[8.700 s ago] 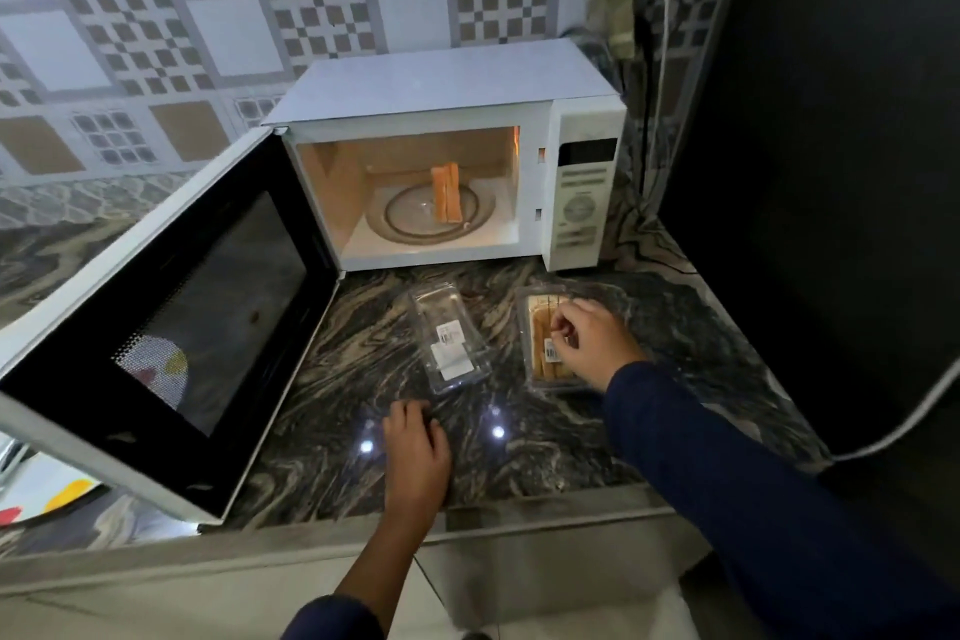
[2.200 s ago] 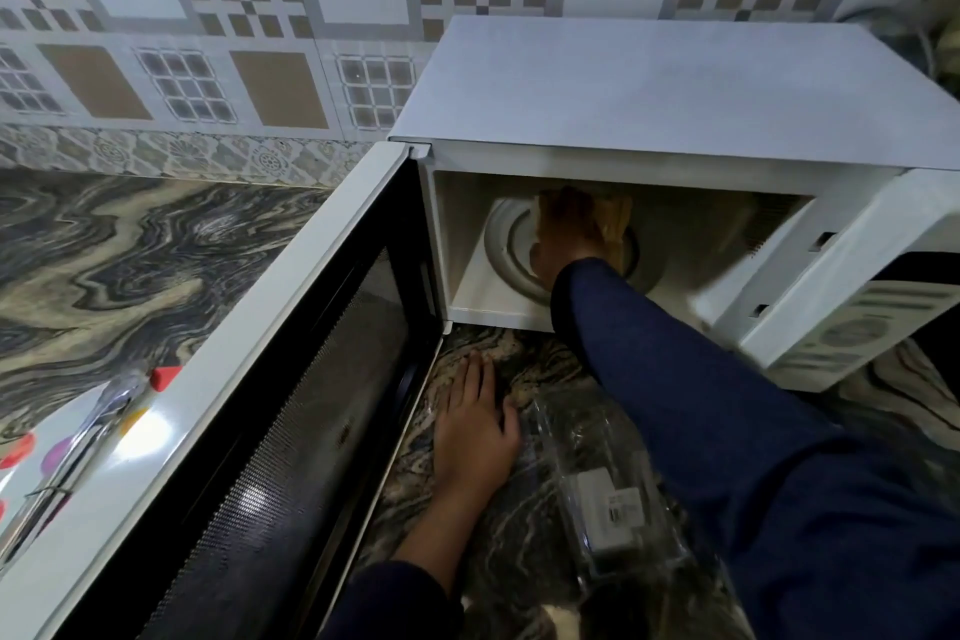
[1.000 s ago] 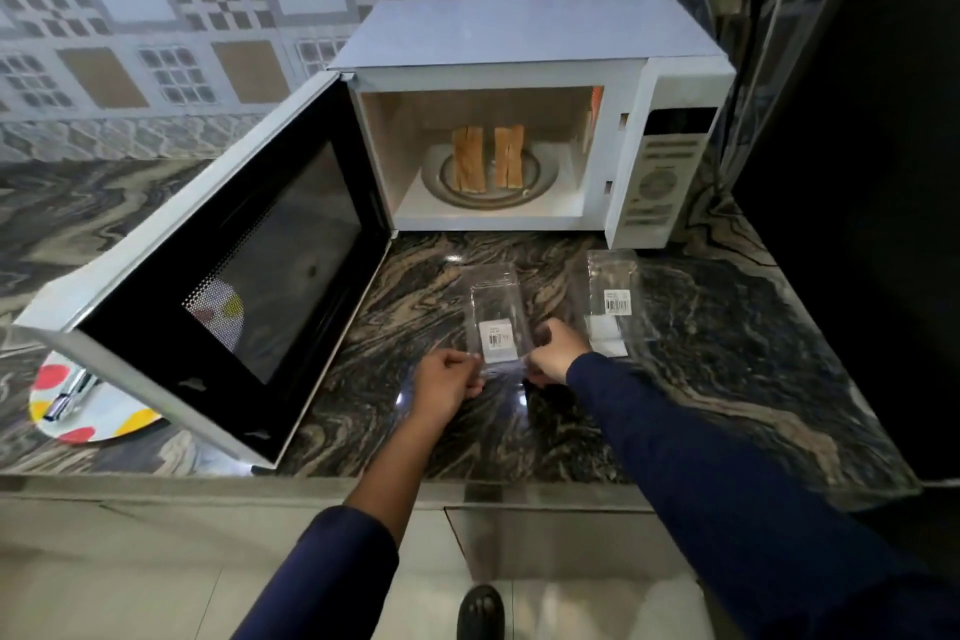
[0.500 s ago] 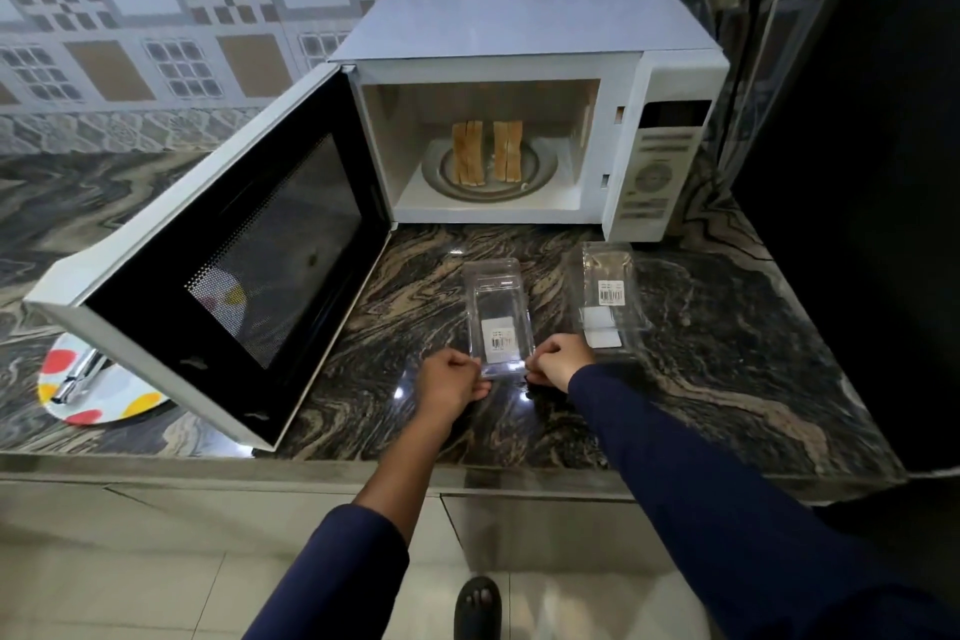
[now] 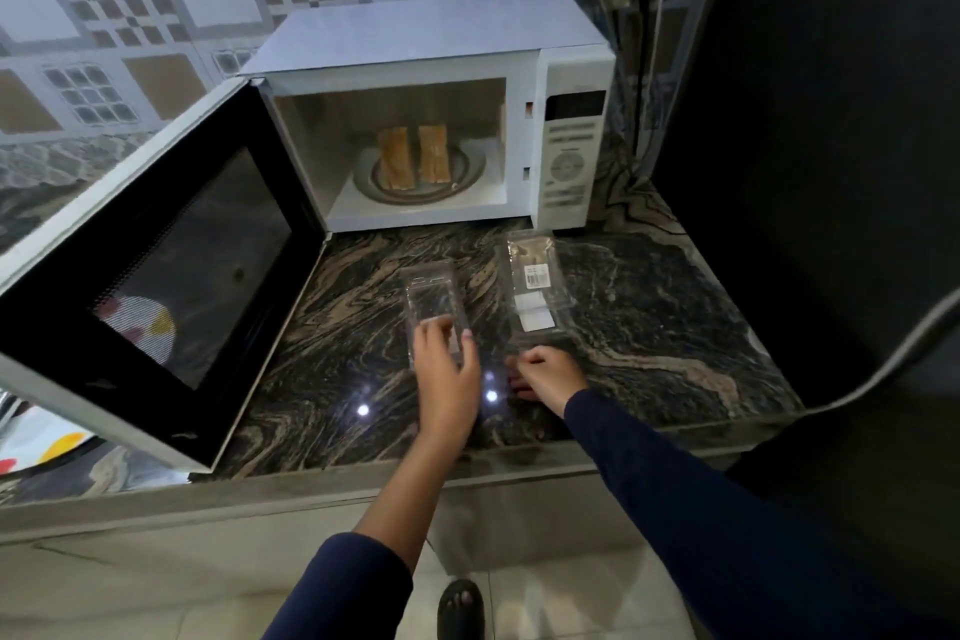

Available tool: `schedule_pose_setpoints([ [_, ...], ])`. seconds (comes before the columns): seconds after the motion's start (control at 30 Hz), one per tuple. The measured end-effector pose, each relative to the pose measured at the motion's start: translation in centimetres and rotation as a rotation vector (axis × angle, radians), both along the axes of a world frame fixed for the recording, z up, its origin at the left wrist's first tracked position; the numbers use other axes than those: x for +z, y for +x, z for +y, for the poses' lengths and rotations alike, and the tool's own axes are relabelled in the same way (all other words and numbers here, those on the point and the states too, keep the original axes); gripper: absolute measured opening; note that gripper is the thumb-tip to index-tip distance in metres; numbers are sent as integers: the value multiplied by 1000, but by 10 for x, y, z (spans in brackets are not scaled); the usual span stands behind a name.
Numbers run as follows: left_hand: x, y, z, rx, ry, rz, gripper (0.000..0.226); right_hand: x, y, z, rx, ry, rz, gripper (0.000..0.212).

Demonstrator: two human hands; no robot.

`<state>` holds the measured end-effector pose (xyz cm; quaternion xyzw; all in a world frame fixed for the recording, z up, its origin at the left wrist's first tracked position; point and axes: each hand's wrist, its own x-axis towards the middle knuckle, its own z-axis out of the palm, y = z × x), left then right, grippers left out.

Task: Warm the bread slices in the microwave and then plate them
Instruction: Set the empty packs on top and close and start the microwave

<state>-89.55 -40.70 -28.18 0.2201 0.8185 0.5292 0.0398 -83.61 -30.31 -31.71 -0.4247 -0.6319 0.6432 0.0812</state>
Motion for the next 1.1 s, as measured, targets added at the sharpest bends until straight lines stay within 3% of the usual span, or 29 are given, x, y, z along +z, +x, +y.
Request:
schedule_pose_setpoints([
  [0.07,-3,11,11,-62,17,-37,20,2,18,6,-33,-14,0,19],
  [0.17,-6,19,28,-64,-18,-209,41,10,39,20,-126,-80,0,14],
  [0.3,-13,12,49,-38,-124,-450,68,21,44,41,-186,-99,-34,35],
  [0.4,-12,4,59,-86,61,-780,71,26,35,51,-214,-97,-23,62],
  [0.47,-13,-4,63,-116,163,-953,77,31,26,58,-226,-89,-31,66],
  [0.6,-18,-10,69,-86,286,-1126,59,40,9,65,-257,-250,17,61],
  [0.8,-19,-5,69,-46,346,-1207,37,33,3,71,-225,-161,-102,11],
  [0.9,-16,-2,66,-44,331,-1210,35,29,4,75,-196,-133,-147,29],
  [1.1,-16,0,63,2,310,-1202,18,23,13,79,-138,-60,-225,26],
])
